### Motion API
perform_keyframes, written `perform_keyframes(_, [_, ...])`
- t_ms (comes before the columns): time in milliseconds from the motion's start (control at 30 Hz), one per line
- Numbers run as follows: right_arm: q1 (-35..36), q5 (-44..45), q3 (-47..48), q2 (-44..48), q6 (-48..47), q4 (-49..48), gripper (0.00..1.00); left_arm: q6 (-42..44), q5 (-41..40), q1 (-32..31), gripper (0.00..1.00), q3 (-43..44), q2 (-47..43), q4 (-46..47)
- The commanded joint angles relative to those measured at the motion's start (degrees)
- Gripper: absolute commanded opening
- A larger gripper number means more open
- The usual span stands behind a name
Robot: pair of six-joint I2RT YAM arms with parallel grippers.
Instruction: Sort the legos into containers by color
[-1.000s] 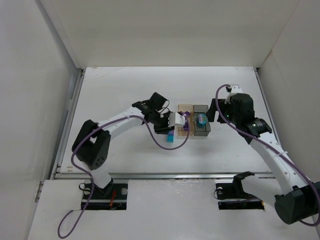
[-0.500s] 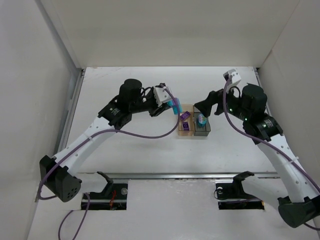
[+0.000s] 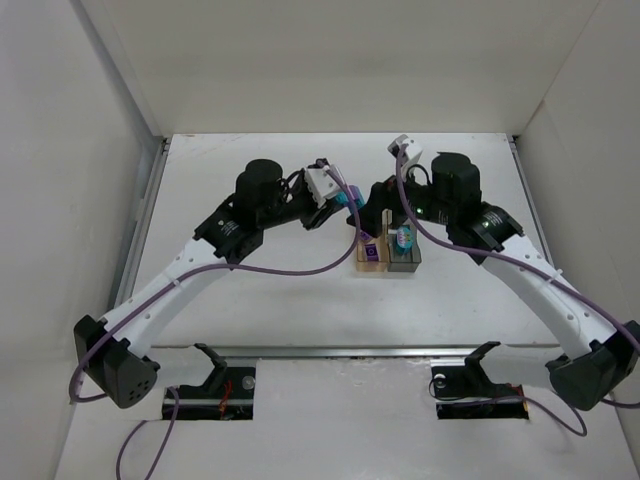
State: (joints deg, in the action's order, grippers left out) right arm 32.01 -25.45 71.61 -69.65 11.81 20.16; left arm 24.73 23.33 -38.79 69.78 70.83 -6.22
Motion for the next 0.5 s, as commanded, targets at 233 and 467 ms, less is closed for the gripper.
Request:
perform_keyframes(233, [1.13,-0.56,-0.59,-1.10,-0.30,-2.49,0.80,0.32,-0.30,-0.59,0.00,-0.34,-3.50,3.93])
perform_keyframes(467, [1.13,-2.41,0.63,-4.35,0.23,-4.78,0.40,-0.21,0.93,-0.59,0.00,-2.37,-5.17,6.83])
